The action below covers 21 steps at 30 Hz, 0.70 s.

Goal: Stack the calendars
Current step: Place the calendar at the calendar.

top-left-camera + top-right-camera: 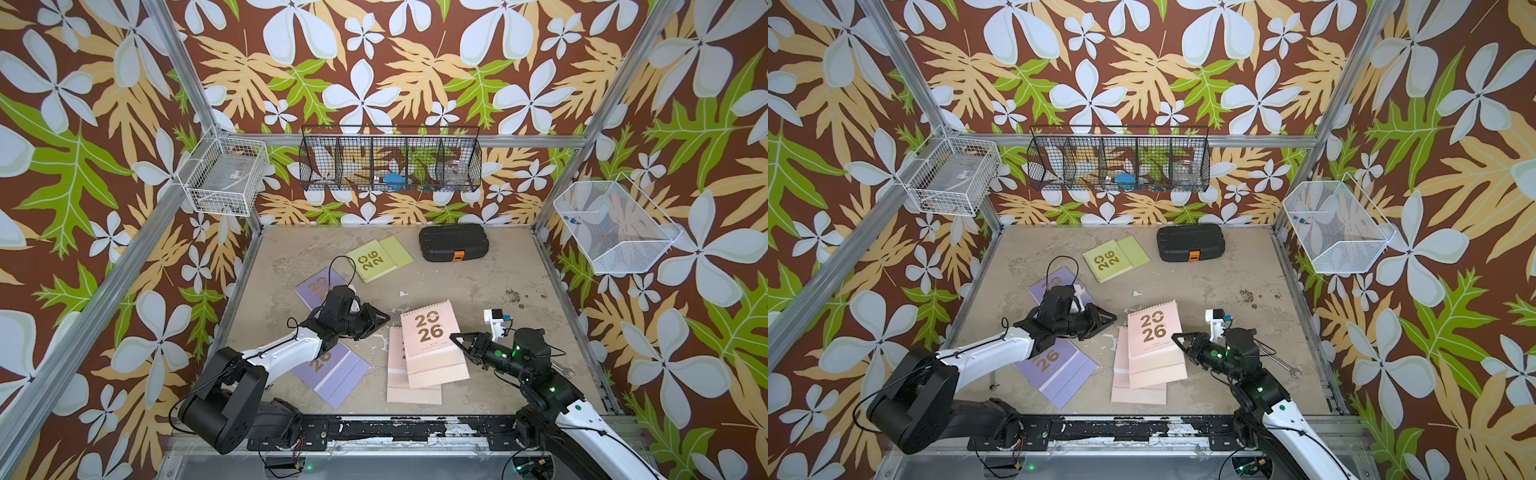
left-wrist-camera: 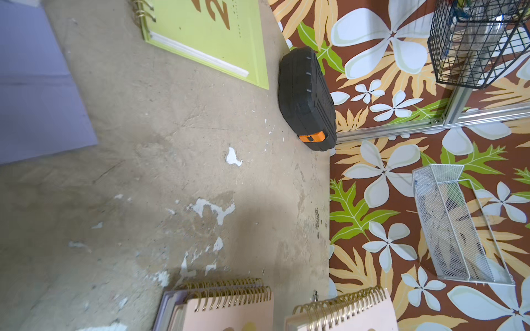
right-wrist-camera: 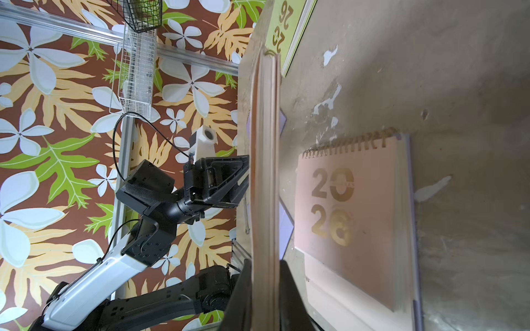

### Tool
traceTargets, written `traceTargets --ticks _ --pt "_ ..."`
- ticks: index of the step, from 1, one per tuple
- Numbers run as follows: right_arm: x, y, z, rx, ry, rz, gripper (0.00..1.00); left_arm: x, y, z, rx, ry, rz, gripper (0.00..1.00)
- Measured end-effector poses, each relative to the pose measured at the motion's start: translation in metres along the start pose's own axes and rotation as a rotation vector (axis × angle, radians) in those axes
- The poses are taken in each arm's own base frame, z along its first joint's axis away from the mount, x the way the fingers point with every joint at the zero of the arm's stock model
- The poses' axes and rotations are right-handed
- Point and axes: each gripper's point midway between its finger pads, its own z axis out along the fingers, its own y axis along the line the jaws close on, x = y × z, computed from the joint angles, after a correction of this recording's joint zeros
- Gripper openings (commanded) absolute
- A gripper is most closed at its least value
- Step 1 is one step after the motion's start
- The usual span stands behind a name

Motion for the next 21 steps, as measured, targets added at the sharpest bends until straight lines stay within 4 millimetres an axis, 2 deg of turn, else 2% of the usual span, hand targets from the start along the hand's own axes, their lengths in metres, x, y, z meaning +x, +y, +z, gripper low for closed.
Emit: traceTargets --ticks 6,13,21 --pt "0.016 -0.004 0.01 0.01 -0.008 0.026 0.09 0.012 0.019 -0.005 -0.025 0.009 -0.015 0.25" --pt "0.029 -0.015 0.021 0.043 -0.012 0.044 0.09 0.018 0.029 -0.006 -0.036 0.017 -0.023 0.25" --pt "0.026 -0.025 0.026 0.052 -0.049 0.072 0.09 0.026 0.045 -0.003 -0.053 0.036 -0.04 0.25"
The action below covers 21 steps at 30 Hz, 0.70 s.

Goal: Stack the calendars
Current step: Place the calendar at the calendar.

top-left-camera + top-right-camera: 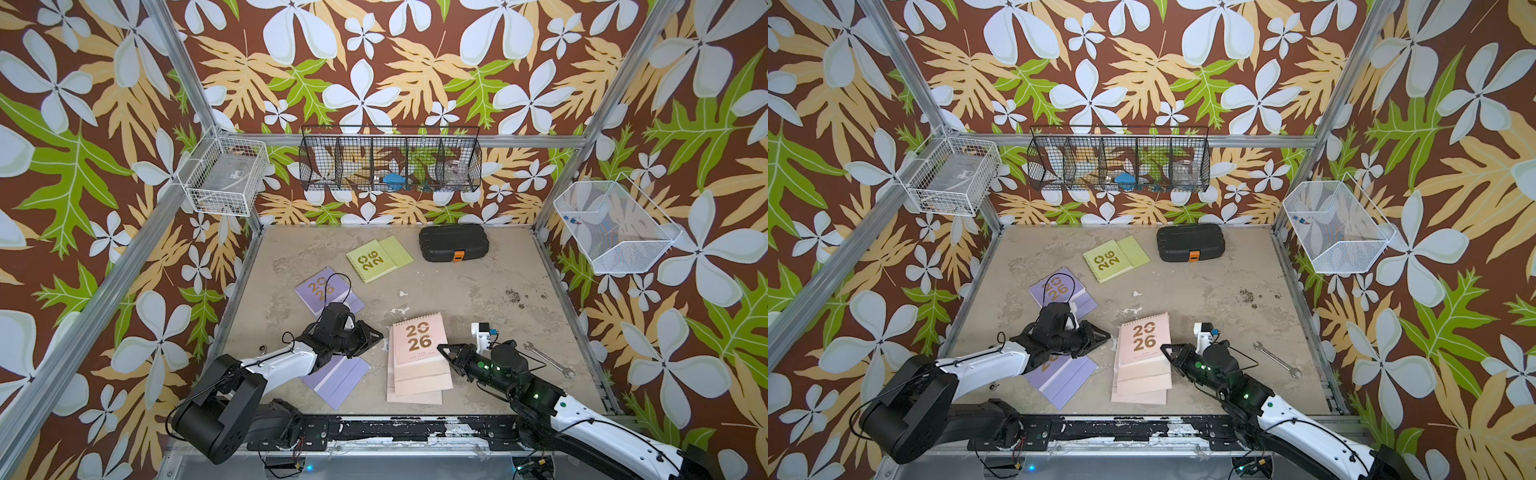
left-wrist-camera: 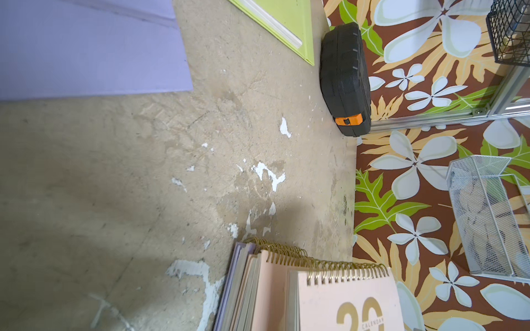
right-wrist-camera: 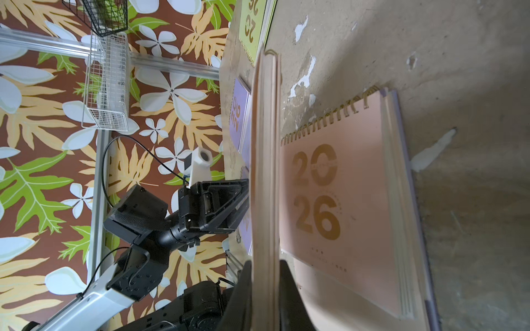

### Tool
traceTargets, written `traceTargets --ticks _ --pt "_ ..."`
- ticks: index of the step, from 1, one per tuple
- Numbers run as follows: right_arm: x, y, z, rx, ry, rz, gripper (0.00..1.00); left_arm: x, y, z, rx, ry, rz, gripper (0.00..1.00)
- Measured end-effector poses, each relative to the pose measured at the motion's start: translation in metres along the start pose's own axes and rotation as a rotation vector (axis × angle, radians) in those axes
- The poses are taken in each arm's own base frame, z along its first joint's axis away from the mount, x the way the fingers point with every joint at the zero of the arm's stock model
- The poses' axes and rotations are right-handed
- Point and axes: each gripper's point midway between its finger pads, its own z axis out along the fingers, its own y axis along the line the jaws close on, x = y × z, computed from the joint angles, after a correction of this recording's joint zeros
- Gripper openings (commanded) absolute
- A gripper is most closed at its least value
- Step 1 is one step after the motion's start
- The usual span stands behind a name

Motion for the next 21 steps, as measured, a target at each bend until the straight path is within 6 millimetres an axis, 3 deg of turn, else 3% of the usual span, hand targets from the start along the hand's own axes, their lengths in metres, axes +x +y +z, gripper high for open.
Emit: traceTargets --ticks 21 --pt "0.004 -0.012 0.014 0.002 0.018 0.032 0.1 0.004 0.007 0.013 0.0 0.051 -0.014 0.25"
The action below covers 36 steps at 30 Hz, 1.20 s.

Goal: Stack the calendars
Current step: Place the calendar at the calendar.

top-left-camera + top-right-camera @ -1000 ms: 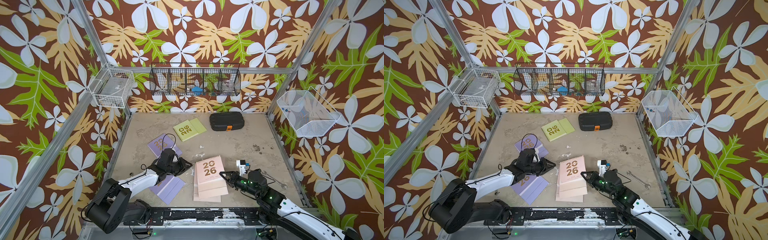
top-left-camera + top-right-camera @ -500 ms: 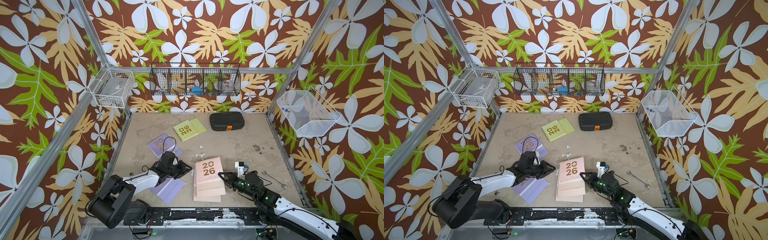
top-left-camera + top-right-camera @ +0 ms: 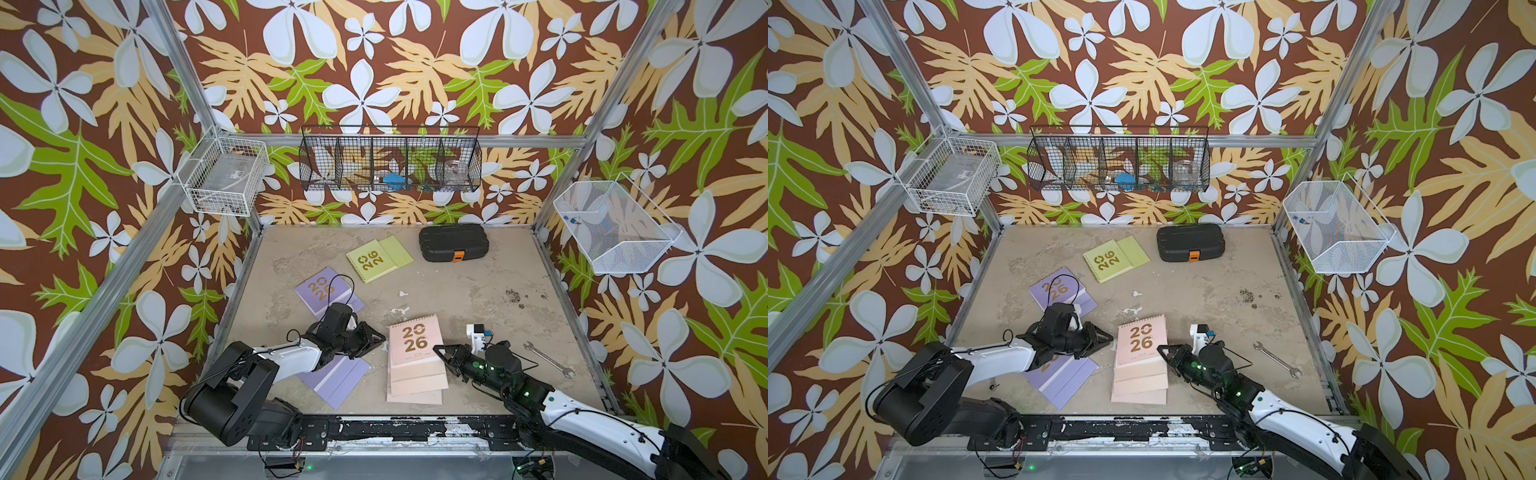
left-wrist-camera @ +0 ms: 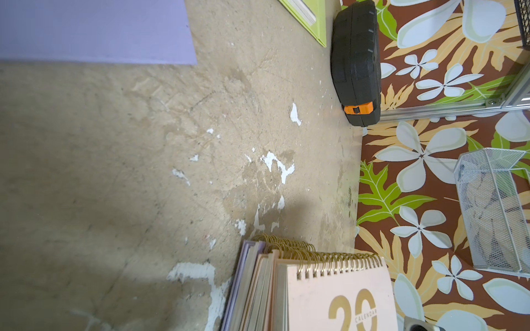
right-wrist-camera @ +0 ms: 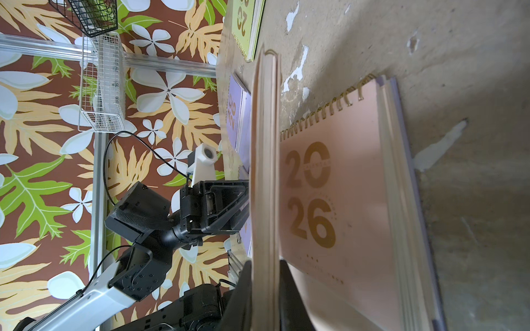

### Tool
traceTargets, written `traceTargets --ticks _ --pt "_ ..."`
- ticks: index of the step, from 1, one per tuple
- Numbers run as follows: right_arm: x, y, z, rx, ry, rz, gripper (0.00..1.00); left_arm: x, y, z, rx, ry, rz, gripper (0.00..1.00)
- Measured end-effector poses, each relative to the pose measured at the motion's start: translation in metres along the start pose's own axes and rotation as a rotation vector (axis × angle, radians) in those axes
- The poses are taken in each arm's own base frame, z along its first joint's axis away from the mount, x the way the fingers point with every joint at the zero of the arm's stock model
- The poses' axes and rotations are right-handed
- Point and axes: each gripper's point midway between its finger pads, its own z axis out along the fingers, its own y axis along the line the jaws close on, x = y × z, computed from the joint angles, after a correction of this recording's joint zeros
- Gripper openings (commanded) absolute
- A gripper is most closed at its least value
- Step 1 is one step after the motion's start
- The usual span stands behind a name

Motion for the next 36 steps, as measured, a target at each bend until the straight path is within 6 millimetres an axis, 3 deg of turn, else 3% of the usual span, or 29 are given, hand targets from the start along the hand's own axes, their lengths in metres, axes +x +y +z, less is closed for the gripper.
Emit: traceTargets --ticks 10,21,36 --pt "0.002 -0.001 0.003 0.001 0.013 0.0 0.11 0.002 -0.002 0.004 0.008 0.017 0.004 0.25" --pt "0.003 -0.007 0.003 0.014 0.015 0.002 0.27 0.007 -0.007 0.012 0.014 0.043 0.019 0.25" --pt "0.004 -0.025 0.003 0.106 0.015 0.005 0.36 0.003 -0.013 0.014 0.024 0.036 0.02 0.24"
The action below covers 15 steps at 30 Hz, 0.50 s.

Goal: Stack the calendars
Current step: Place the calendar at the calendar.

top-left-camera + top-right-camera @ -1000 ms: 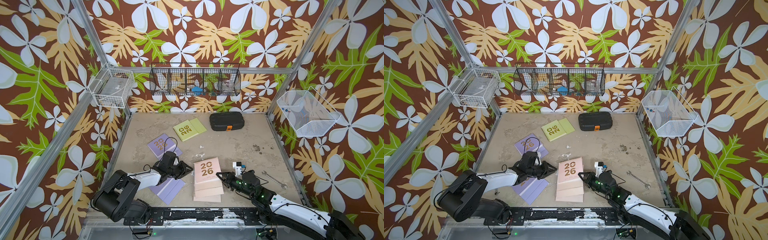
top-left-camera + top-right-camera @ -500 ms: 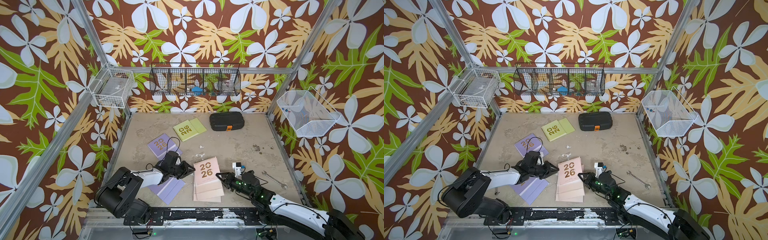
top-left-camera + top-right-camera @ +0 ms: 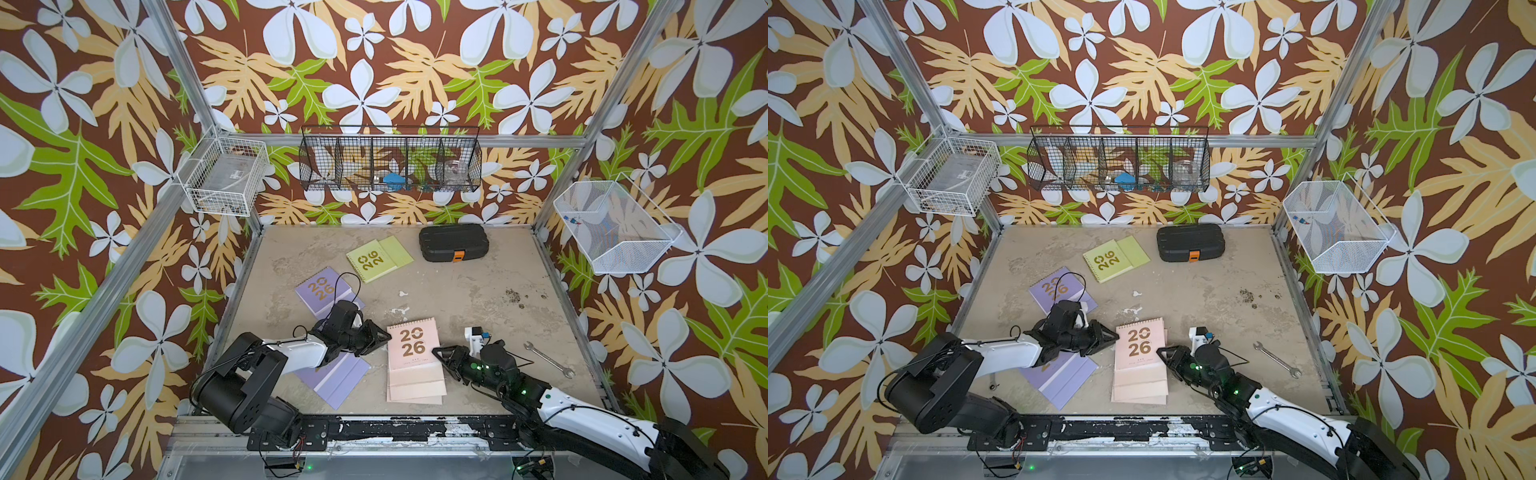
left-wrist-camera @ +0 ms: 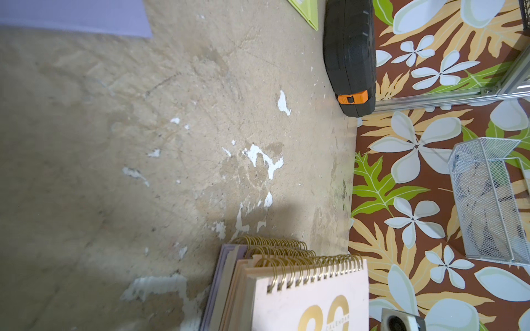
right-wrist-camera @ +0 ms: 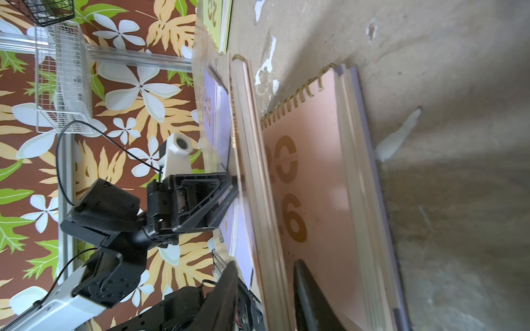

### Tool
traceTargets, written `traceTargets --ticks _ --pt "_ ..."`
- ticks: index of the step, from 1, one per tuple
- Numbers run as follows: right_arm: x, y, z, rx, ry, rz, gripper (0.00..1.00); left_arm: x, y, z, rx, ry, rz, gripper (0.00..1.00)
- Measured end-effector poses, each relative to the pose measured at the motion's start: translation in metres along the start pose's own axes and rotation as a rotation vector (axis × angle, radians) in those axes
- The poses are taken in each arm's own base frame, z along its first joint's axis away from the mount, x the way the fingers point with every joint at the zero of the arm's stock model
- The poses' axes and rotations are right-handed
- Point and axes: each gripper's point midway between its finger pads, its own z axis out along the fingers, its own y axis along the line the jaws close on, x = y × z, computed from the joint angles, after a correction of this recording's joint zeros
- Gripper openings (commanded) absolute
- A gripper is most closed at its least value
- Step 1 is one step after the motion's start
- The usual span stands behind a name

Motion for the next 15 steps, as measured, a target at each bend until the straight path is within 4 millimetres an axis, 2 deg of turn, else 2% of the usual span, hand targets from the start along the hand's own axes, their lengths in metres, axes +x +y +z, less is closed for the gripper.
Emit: traceTargets --ticks 9,15 --pt "0.001 -0.014 0.0 0.053 -0.002 0.01 0.4 -0.002 -0.002 0.002 0.002 -0.001 0.001 0.25" --pt "-0.002 -0.016 -0.001 0.061 -0.019 0.011 0.44 -0.003 -0.002 0.003 0.0 0.0 0.0 0.25"
